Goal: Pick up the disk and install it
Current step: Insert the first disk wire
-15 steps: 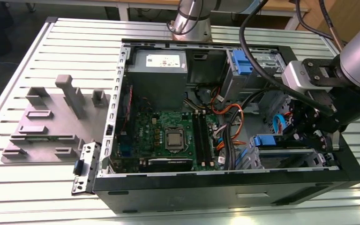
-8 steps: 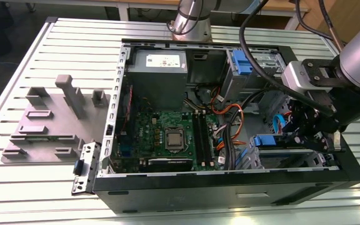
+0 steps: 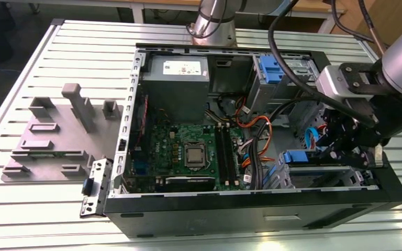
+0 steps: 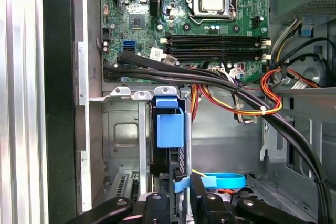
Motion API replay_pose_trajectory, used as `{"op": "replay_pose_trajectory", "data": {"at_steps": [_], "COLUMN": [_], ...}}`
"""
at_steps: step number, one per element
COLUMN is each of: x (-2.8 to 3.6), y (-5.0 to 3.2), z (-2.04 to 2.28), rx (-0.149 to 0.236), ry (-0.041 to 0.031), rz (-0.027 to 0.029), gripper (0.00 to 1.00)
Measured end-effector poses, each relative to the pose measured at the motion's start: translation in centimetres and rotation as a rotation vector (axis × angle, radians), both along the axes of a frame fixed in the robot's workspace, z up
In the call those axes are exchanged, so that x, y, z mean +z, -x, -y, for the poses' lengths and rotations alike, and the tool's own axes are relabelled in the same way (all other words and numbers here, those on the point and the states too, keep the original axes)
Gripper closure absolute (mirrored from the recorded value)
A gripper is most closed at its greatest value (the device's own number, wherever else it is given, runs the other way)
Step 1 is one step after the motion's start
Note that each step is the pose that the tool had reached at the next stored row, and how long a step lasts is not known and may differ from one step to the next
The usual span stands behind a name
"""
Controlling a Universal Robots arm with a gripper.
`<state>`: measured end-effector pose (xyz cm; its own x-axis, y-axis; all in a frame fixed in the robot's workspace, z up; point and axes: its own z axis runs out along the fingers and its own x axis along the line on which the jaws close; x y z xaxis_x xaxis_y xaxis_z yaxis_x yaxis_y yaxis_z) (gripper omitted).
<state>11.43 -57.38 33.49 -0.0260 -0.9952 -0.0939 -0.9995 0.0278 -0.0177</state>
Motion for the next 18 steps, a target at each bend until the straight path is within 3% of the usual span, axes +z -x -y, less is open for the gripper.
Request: {"op": "replay_pose_trajectory", "data": {"at_steps": [8,13,18], "x": [1.64,1.74,1.71], "y": [0.00,-0.08,-0.99], "z": [-0.04,-0.05,-0.04], "rx": [0.000,0.000,0.000], "ry": [0.0001,0.0000,0.0001], "rz": [0.0000,0.0000,-0.0009], "gripper": [0.71,0.71,0.71]}}
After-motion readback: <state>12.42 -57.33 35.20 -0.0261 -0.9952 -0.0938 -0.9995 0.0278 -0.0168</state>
